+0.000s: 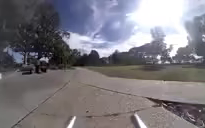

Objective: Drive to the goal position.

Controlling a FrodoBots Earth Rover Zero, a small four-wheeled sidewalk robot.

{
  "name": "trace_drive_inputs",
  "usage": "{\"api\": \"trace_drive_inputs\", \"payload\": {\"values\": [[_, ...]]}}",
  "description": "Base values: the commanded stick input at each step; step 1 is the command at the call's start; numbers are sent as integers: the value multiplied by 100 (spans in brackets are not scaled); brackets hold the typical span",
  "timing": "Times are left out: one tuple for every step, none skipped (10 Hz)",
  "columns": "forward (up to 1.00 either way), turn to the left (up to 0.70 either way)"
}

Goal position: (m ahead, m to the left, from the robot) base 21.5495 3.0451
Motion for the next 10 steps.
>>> {"api": "trace_drive_inputs", "payload": {"values": [[100, 0], [100, 0], [100, 0], [100, 0], [100, 0], [100, 0], [100, 0], [100, 0], [100, 0], [100, 0]]}}
